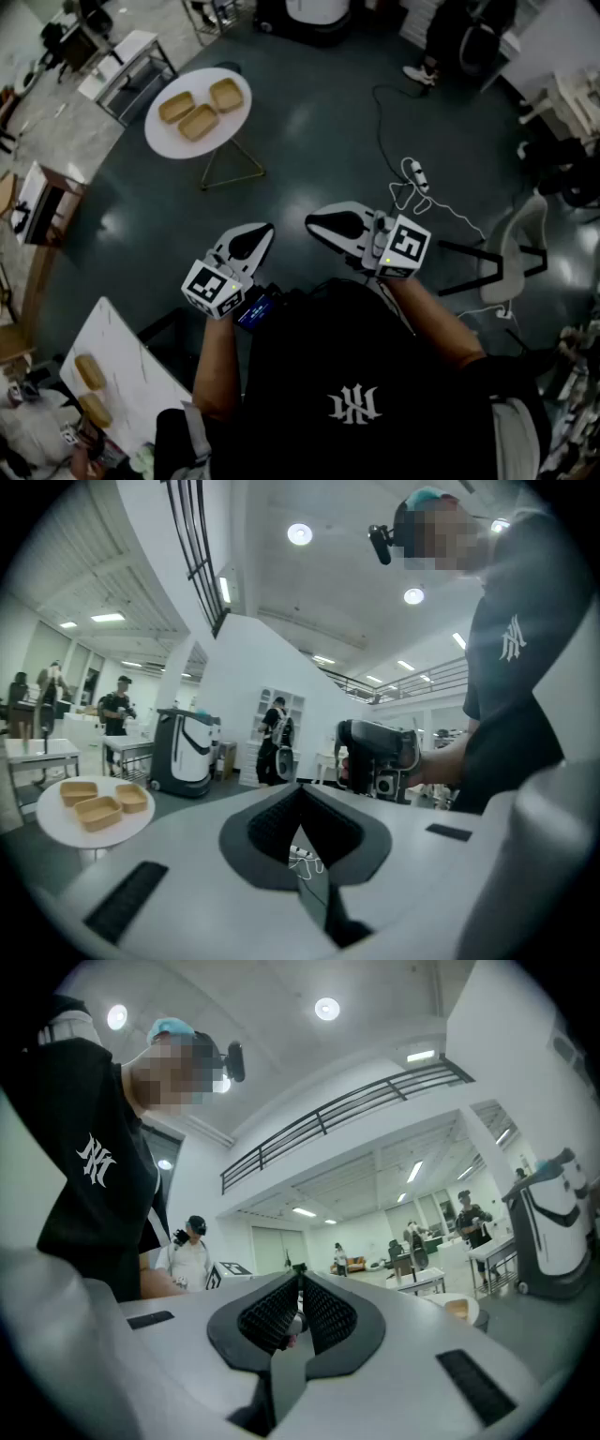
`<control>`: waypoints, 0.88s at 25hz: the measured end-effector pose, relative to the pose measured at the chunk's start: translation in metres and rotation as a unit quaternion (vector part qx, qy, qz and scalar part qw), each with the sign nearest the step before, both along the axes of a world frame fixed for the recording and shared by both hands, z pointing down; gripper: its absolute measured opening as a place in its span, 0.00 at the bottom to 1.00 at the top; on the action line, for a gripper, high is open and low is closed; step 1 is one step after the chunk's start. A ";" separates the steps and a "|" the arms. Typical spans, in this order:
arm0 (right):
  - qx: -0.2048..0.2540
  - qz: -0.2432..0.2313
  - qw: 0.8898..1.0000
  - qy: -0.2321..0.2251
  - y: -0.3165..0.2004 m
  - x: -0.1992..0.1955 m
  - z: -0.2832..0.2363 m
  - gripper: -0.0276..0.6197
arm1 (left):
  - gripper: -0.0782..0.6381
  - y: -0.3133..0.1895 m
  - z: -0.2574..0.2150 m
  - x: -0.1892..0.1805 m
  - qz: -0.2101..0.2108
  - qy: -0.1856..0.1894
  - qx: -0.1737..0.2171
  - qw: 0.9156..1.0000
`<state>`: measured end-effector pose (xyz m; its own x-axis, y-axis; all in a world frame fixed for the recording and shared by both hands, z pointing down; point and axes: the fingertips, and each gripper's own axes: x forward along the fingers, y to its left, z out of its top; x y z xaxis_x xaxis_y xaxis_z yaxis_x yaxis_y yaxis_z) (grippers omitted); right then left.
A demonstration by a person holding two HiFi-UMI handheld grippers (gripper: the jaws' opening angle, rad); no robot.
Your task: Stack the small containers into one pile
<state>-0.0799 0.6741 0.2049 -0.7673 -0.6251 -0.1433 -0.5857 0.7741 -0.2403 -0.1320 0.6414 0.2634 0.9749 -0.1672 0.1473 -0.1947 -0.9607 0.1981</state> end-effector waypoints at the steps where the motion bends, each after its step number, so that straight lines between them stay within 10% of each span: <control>1: 0.000 0.004 1.000 0.005 -0.006 -0.007 -0.001 0.11 | 0.11 -0.010 -0.001 -0.010 -0.003 0.006 -0.002 1.000; 7: 0.036 -0.038 0.998 0.018 -0.019 -0.045 -0.010 0.11 | 0.11 -0.021 -0.014 -0.055 -0.042 0.027 0.007 0.999; 22: 0.016 -0.029 0.999 0.006 0.008 0.021 0.006 0.11 | 0.11 0.024 -0.024 -0.049 -0.112 0.008 0.005 0.994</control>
<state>-0.0587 0.6822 0.2114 -0.8044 -0.5740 -0.1530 -0.5416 0.8145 -0.2079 -0.1807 0.6656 0.2391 0.9151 -0.3817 0.1299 -0.4009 -0.8954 0.1937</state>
